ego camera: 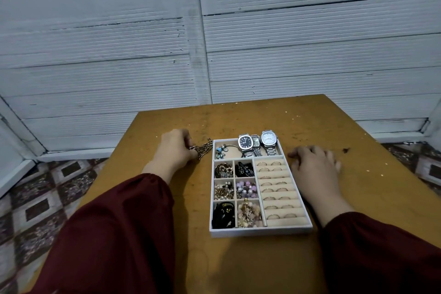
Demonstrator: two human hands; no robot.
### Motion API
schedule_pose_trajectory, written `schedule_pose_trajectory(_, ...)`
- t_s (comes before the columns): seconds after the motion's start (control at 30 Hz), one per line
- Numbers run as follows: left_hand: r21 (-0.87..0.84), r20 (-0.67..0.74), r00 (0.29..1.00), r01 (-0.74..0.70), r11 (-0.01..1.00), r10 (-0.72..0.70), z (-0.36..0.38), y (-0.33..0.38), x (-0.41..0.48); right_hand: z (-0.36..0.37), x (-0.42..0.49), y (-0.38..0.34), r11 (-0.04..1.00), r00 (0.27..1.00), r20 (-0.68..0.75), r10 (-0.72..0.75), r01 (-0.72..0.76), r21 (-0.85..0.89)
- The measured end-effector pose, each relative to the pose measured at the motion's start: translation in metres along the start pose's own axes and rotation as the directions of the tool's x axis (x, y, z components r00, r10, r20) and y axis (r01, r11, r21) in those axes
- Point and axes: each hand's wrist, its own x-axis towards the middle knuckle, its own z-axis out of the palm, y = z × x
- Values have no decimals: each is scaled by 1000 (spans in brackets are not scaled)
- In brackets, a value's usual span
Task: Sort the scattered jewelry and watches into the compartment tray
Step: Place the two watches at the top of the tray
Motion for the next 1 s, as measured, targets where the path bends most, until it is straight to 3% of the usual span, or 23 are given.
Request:
schedule_pose_trajectory(0.2, -178, -160, 987, -37, 983, 8, -10, 10, 1, -1, -1, -1, 1000, 1000, 5, 4, -4, 1)
schedule_pose_trajectory(0.5, -416, -289, 957, -144, 898, 20, -29, 40, 9, -1, -1, 0, 1000, 1000, 1, -7, 7, -17)
schedule_pose_trajectory(1.0, -615, -426, 904, -327, 718, 46, -56, 94, 6, -3, 0, 4, 999, 1000, -11, 27, -27, 27)
